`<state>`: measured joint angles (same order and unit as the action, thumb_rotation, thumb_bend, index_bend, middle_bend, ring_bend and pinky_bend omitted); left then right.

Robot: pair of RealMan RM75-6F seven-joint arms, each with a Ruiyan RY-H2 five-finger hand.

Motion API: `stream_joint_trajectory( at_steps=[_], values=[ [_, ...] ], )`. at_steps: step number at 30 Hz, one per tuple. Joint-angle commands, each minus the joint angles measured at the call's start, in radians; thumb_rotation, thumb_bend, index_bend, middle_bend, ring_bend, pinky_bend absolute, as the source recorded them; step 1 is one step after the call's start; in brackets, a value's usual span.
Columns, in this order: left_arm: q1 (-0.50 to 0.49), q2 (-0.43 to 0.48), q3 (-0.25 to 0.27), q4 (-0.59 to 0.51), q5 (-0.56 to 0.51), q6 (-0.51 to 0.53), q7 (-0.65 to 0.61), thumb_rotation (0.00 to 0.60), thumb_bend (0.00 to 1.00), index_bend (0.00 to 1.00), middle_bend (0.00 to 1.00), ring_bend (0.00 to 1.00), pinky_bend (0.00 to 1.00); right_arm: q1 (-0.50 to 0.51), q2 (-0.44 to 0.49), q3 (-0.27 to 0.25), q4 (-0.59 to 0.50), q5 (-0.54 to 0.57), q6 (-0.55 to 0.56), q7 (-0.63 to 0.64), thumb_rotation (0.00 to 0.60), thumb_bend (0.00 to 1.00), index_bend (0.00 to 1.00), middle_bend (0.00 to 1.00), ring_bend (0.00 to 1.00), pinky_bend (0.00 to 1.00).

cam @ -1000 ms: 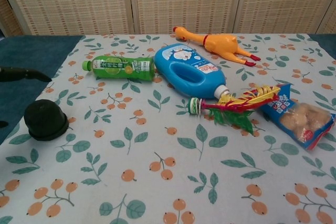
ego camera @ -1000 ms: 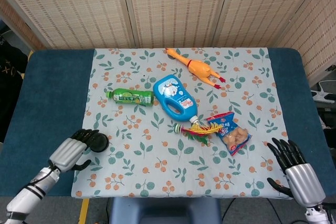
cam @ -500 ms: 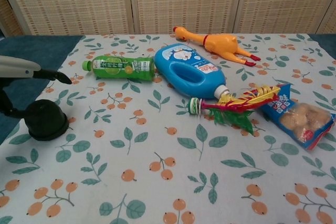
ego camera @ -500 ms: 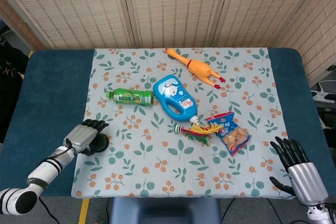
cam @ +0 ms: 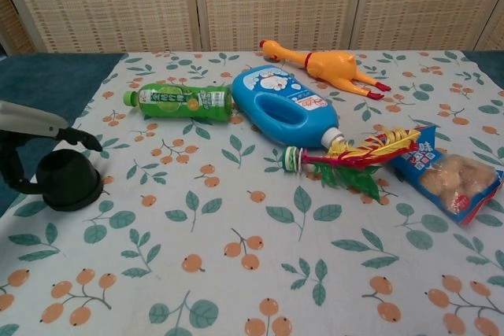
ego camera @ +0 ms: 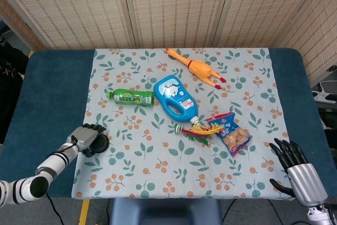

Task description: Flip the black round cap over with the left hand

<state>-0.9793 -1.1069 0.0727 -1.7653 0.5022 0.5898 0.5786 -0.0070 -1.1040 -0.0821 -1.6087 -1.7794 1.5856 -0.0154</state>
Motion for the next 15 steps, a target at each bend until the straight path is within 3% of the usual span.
stream_joint_trajectory(
  at_steps=[1,7,15],
  values=[
    [-0.04,-0.005,0.025,0.029,-0.022,-0.06,-0.042,0.6,0.36,0.0,0.0,0.0,0.06,0.011,0.014,-0.012,-0.012,-0.005,-0.023,0.013,0.6,0.07,0.0,0.0,0.0,0.0],
    [-0.064,-0.016,0.049,0.042,0.008,-0.093,-0.093,0.6,0.36,0.0,0.0,0.0,0.06,0.014,0.02,-0.016,-0.018,-0.002,-0.036,0.008,0.6,0.07,0.0,0.0,0.0,0.0],
    [-0.129,-0.04,0.098,0.053,-0.008,-0.059,-0.098,0.6,0.36,0.0,0.0,0.0,0.07,0.015,0.024,-0.018,-0.023,0.002,-0.041,0.005,0.6,0.07,0.0,0.0,0.0,0.0]
  ],
)
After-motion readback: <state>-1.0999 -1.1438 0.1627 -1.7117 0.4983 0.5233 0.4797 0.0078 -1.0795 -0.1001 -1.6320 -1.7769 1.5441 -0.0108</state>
